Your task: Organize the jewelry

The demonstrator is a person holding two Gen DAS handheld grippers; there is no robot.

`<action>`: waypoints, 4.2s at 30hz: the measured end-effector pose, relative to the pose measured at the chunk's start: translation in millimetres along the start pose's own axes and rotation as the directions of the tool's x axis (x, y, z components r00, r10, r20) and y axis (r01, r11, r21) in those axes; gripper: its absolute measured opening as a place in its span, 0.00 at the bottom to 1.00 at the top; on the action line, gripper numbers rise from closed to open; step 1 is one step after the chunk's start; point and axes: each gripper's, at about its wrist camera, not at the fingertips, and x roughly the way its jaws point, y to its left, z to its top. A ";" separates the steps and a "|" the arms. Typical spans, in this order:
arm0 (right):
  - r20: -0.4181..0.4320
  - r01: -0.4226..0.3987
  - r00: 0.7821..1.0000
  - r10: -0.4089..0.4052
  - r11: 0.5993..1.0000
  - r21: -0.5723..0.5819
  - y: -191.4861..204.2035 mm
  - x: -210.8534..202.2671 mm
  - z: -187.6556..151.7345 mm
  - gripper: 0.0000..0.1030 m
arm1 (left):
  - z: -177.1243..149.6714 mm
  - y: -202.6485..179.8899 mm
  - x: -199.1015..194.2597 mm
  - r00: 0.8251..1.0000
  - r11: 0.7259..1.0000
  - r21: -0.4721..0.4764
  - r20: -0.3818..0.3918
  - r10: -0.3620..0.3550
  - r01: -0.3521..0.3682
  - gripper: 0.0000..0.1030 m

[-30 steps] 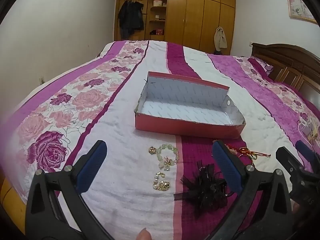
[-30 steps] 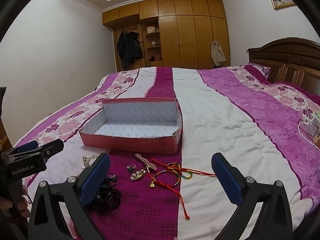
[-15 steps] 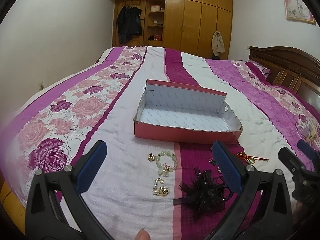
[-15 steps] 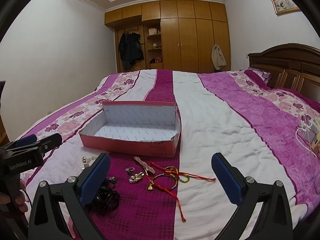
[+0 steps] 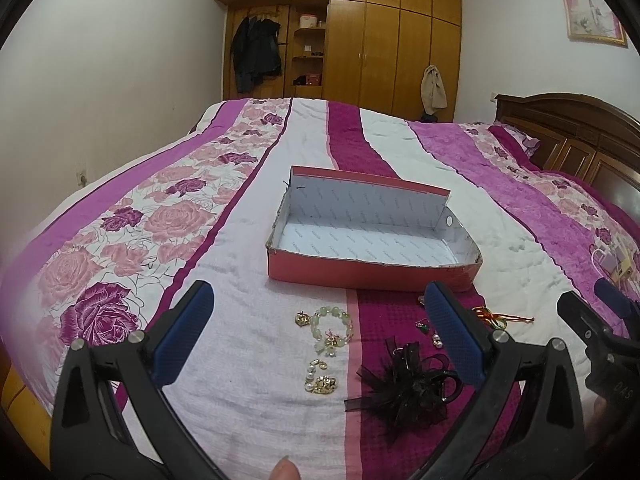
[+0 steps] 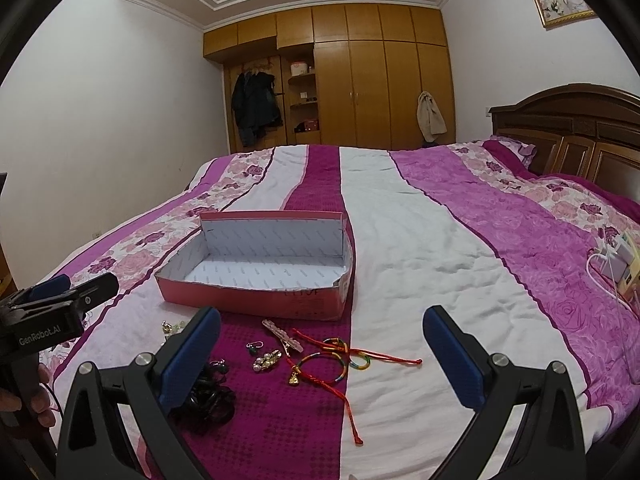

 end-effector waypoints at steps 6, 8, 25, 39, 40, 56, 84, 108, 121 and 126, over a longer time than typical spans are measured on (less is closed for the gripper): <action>0.001 0.001 1.000 -0.001 1.000 -0.004 1.0 0.3 -1.3 1.00 | 0.1 0.1 -1.6 1.000 1.000 -0.003 0.005 0.002 -0.002 0.96; -0.001 0.001 1.000 -0.001 1.000 -0.003 1.0 -0.1 -1.0 1.00 | 0.2 0.3 -1.8 1.000 1.000 -0.002 0.005 0.001 -0.001 0.96; -0.001 0.003 1.000 -0.003 1.000 -0.005 2.2 -0.7 -1.4 1.00 | 0.1 0.5 -2.2 1.000 1.000 -0.002 0.006 -0.001 0.001 0.96; -0.015 0.007 1.000 -0.007 1.000 0.001 1.8 2.6 -7.2 1.00 | -2.0 3.3 -0.2 1.000 1.000 -0.002 -0.004 0.001 -0.001 0.96; -0.018 0.008 1.000 -0.008 1.000 0.001 1.6 3.0 -7.9 1.00 | -2.3 4.0 0.4 1.000 1.000 -0.003 -0.006 0.002 -0.002 0.96; -0.119 0.045 0.992 -0.041 0.999 0.030 -14.3 28.2 -18.9 1.00 | -7.7 17.6 25.2 0.996 1.000 -0.004 -0.091 0.021 -0.021 0.96; -0.327 0.089 0.942 -0.080 0.996 0.013 -61.3 97.6 -34.9 0.80 | -29.8 30.6 120.0 0.935 0.999 0.015 -0.354 -0.025 0.032 0.33; -0.435 -0.063 0.898 0.071 0.997 0.033 -44.2 142.9 -41.6 0.16 | -26.9 33.3 127.3 0.934 0.994 0.056 -0.351 -0.070 0.096 0.05; -0.335 -0.079 0.938 0.083 0.997 0.024 -36.3 109.8 -16.0 0.07 | -11.0 29.2 88.0 0.955 0.991 0.026 -0.273 -0.119 0.131 0.05; -0.293 -0.086 0.952 0.086 0.996 0.013 -31.6 93.1 -5.8 0.07 | -2.2 26.3 72.2 0.963 0.988 0.029 -0.231 -0.140 0.150 0.05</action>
